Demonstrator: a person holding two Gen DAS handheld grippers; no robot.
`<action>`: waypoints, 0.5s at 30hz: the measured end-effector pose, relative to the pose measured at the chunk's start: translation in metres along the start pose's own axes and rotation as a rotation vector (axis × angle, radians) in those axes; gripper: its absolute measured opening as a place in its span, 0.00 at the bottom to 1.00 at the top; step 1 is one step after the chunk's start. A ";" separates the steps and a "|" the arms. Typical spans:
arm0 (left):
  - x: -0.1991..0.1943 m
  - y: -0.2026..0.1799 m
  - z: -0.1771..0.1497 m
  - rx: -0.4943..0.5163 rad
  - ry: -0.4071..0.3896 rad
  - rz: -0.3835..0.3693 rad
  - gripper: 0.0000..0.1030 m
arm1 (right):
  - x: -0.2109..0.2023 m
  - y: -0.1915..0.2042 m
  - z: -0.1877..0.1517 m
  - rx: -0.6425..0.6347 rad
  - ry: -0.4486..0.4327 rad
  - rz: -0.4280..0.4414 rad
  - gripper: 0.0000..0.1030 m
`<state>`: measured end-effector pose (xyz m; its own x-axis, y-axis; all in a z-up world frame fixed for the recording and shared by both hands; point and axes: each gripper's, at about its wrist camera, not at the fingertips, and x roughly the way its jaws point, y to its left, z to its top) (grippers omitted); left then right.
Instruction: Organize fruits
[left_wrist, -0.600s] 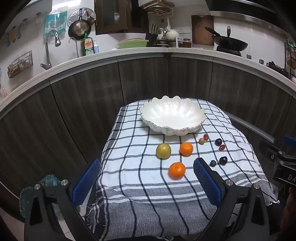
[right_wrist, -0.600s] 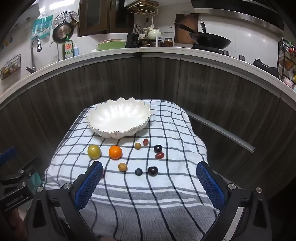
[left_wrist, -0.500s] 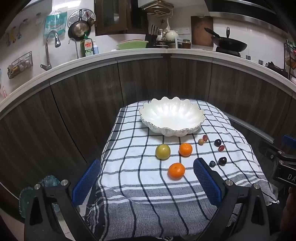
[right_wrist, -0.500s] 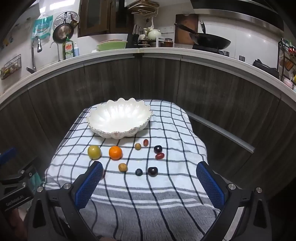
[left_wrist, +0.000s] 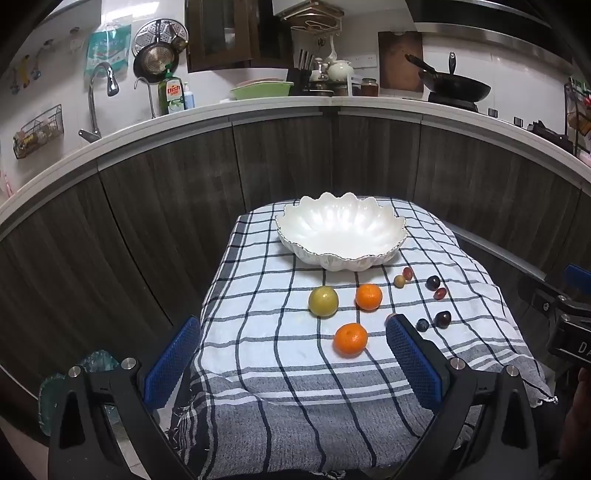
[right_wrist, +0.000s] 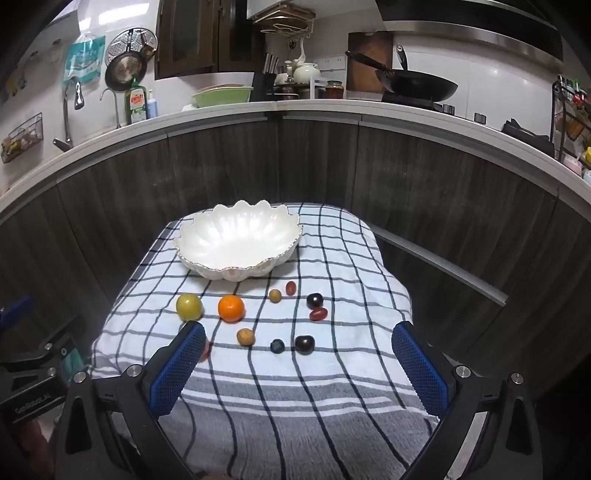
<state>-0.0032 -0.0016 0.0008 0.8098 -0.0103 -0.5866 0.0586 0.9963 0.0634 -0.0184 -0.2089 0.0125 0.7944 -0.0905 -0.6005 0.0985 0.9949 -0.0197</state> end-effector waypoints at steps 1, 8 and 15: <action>0.000 0.000 0.000 0.000 0.000 -0.001 1.00 | 0.000 -0.001 -0.002 0.003 -0.002 0.000 0.99; -0.001 0.000 0.001 0.002 0.001 0.001 1.00 | -0.001 -0.001 -0.001 0.004 -0.006 0.002 0.99; -0.001 0.000 0.002 0.002 0.000 0.002 1.00 | -0.001 -0.001 -0.002 0.011 -0.008 0.001 0.99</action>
<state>-0.0031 -0.0019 0.0026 0.8099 -0.0086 -0.5865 0.0587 0.9961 0.0664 -0.0206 -0.2099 0.0116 0.7995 -0.0896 -0.5939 0.1038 0.9945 -0.0104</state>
